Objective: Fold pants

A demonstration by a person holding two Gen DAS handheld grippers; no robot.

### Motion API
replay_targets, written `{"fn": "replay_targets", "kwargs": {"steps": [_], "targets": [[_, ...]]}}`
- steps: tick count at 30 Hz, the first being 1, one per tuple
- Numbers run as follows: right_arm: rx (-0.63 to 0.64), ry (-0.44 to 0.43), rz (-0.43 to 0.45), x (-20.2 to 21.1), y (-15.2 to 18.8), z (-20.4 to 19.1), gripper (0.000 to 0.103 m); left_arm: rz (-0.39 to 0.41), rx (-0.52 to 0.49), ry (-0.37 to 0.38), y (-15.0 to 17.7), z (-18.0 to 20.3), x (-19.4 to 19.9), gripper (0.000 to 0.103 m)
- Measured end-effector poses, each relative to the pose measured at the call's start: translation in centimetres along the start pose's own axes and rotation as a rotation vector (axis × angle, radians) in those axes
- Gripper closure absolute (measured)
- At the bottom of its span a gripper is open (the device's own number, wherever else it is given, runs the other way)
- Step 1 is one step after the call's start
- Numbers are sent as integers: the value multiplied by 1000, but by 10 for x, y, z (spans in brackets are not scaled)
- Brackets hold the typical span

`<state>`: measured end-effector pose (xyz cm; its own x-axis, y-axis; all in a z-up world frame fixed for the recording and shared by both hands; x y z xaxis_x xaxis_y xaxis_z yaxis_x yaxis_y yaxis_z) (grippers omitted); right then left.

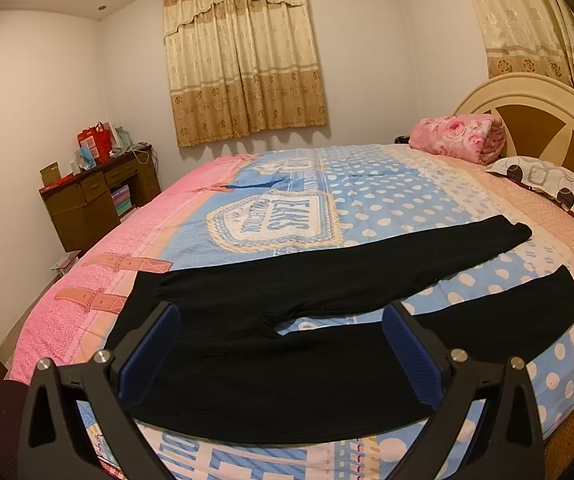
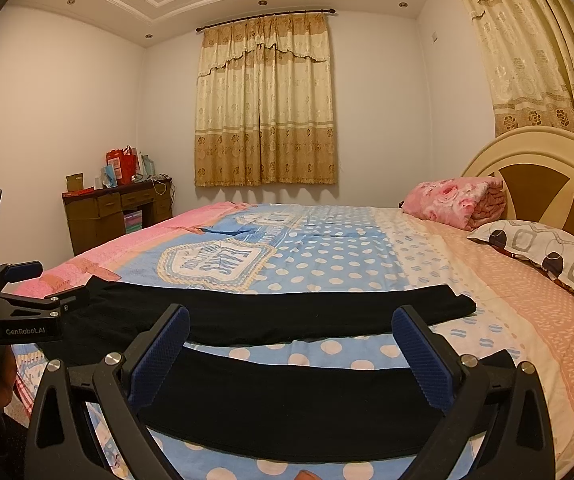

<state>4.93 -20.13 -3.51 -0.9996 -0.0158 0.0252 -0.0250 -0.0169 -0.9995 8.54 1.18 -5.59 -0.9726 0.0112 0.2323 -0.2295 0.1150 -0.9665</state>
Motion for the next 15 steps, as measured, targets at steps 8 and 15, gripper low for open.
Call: {"fn": "replay_targets", "kwargs": {"steps": [8, 15], "targets": [[3, 0, -8, 0, 3, 0, 1, 1, 0, 1, -2, 1, 0, 0], [4, 2, -19, 0, 7, 1, 1, -5, -1, 2, 4, -3, -1, 0]]}}
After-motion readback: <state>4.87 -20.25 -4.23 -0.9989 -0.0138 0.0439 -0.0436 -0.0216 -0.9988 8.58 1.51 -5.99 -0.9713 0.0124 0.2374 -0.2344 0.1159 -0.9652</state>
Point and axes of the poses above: each gripper's, at about its wrist camera, not at the fingertips, and x roughly against the way its jaws point, z to its right, y to its underside, the point moved 9 cm from there along -x, roughly the way its jaws point, and after that the axes turned 14 degrees about z, right-handed, at the moved point
